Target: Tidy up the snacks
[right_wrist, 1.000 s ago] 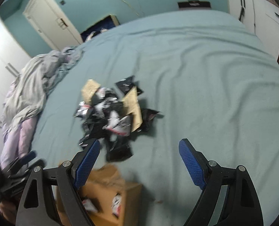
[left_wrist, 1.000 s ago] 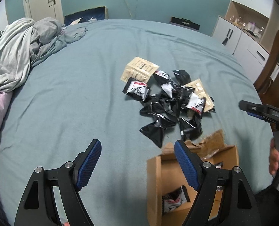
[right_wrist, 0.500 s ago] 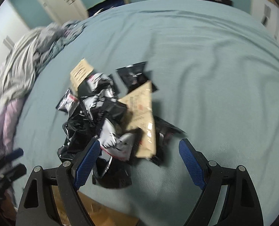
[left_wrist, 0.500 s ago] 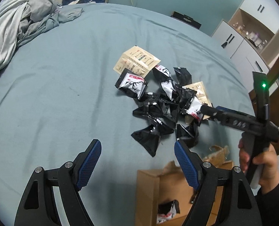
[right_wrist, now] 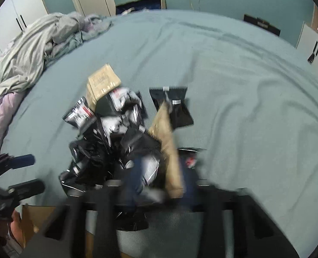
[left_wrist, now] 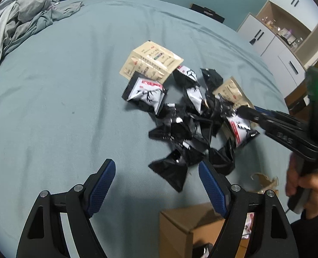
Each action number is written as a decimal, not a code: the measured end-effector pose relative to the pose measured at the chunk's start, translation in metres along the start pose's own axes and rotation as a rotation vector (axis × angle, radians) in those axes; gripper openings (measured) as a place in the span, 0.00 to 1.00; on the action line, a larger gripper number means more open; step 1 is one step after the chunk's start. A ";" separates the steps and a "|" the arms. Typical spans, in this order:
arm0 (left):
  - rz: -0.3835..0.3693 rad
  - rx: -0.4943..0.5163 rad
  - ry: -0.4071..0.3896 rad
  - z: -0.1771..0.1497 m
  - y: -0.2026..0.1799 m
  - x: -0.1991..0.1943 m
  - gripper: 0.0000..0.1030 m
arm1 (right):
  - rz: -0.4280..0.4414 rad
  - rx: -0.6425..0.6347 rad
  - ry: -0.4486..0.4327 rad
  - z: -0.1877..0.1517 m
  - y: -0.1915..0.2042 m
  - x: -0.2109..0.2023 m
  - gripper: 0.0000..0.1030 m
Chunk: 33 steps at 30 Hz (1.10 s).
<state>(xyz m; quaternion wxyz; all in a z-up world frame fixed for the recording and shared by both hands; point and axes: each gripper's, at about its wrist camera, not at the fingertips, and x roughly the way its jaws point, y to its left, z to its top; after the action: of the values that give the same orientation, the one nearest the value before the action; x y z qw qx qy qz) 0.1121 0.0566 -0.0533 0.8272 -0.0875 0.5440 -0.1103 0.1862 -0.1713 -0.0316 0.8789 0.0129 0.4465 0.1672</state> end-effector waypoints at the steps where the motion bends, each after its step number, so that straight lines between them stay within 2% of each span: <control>1: -0.014 0.004 0.002 0.002 0.000 0.001 0.78 | 0.011 -0.001 -0.008 0.000 0.002 -0.005 0.10; 5: -0.053 0.049 0.042 0.012 -0.004 0.017 0.78 | 0.032 -0.008 -0.043 -0.007 0.010 -0.023 0.04; 7: -0.082 0.065 0.086 0.017 -0.007 0.031 0.77 | 0.037 0.002 -0.054 -0.012 0.006 -0.032 0.02; 11: -0.096 0.060 0.148 0.022 -0.010 0.052 0.75 | 0.039 0.073 -0.124 -0.023 -0.007 -0.060 0.01; 13: -0.117 0.061 0.179 0.022 -0.011 0.061 0.65 | 0.046 0.103 -0.157 -0.027 -0.012 -0.076 0.01; 17: -0.093 0.115 0.181 0.021 -0.020 0.067 0.61 | 0.073 0.165 -0.211 -0.047 -0.022 -0.112 0.01; 19: -0.080 0.132 0.181 0.021 -0.022 0.068 0.38 | 0.080 0.188 -0.235 -0.060 -0.024 -0.129 0.01; 23: -0.070 0.115 0.181 0.021 -0.026 0.066 0.38 | 0.095 0.235 -0.270 -0.103 -0.027 -0.152 0.01; 27: 0.012 0.127 0.103 0.019 -0.032 0.039 0.37 | 0.078 0.313 -0.239 -0.145 -0.029 -0.161 0.01; 29: 0.027 0.118 0.044 0.017 -0.034 0.015 0.37 | 0.083 0.340 -0.259 -0.153 -0.029 -0.172 0.01; 33: 0.045 0.146 -0.049 0.000 -0.043 -0.034 0.36 | 0.093 0.316 -0.308 -0.151 -0.017 -0.185 0.01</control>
<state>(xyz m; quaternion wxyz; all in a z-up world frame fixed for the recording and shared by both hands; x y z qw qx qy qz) 0.0956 0.0250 -0.0116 0.8467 -0.0173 0.5160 -0.1286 -0.0294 -0.2628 0.0195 0.9152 0.1964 0.3265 0.1317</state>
